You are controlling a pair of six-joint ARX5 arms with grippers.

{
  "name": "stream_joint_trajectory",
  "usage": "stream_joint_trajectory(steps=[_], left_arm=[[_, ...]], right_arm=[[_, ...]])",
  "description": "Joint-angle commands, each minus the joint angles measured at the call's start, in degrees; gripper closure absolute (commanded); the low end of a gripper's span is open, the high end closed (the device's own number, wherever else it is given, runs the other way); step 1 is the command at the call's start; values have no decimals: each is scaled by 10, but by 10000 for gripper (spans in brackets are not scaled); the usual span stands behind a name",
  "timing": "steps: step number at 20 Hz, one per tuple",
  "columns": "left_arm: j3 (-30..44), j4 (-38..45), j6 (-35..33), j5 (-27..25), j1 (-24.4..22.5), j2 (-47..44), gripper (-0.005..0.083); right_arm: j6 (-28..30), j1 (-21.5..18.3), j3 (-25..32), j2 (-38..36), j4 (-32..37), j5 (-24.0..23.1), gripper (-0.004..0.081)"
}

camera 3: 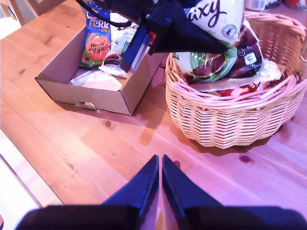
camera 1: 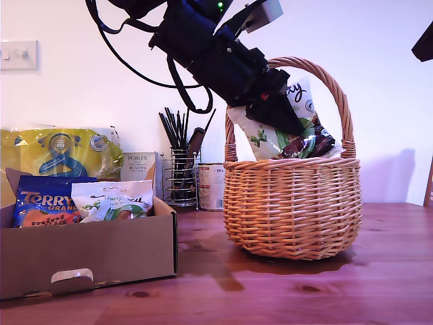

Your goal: Move the bags of Easter eggs from the cardboard box on the left into the woven basket on the right side.

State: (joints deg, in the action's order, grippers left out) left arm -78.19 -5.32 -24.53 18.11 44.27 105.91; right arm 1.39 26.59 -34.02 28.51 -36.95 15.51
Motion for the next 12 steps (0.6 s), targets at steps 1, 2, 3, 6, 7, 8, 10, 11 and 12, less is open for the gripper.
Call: stream_joint_trajectory(steps=[1, 2, 3, 6, 7, 8, 10, 11, 12], left_arm=[[3, 10, 2, 2, 5, 4, 507], [3, 14, 2, -5, 5, 4, 399], [3, 16, 1, -10, 5, 4, 341], [2, 29, 1, -22, 5, 4, 340], [1, 35, 1, -31, 5, 3, 354], [0, 38, 1, -45, 5, 2, 386], [-7, 29, 1, -82, 5, -2, 522], [-7, 18, 1, -88, 5, -7, 600], [-7, 0, 1, -88, 5, -14, 675]], right_arm=[[2, -3, -4, -1, 2, 0, 782], [2, -3, -4, -1, 2, 0, 782], [2, -3, -4, -1, 2, 0, 782], [2, -3, -4, -1, 2, 0, 782], [2, -3, -4, -1, 2, 0, 782], [2, -3, -4, -1, 2, 0, 782], [2, -3, -4, -1, 2, 0, 782], [2, -3, -4, -1, 2, 0, 782], [2, -3, -4, -1, 2, 0, 782]])
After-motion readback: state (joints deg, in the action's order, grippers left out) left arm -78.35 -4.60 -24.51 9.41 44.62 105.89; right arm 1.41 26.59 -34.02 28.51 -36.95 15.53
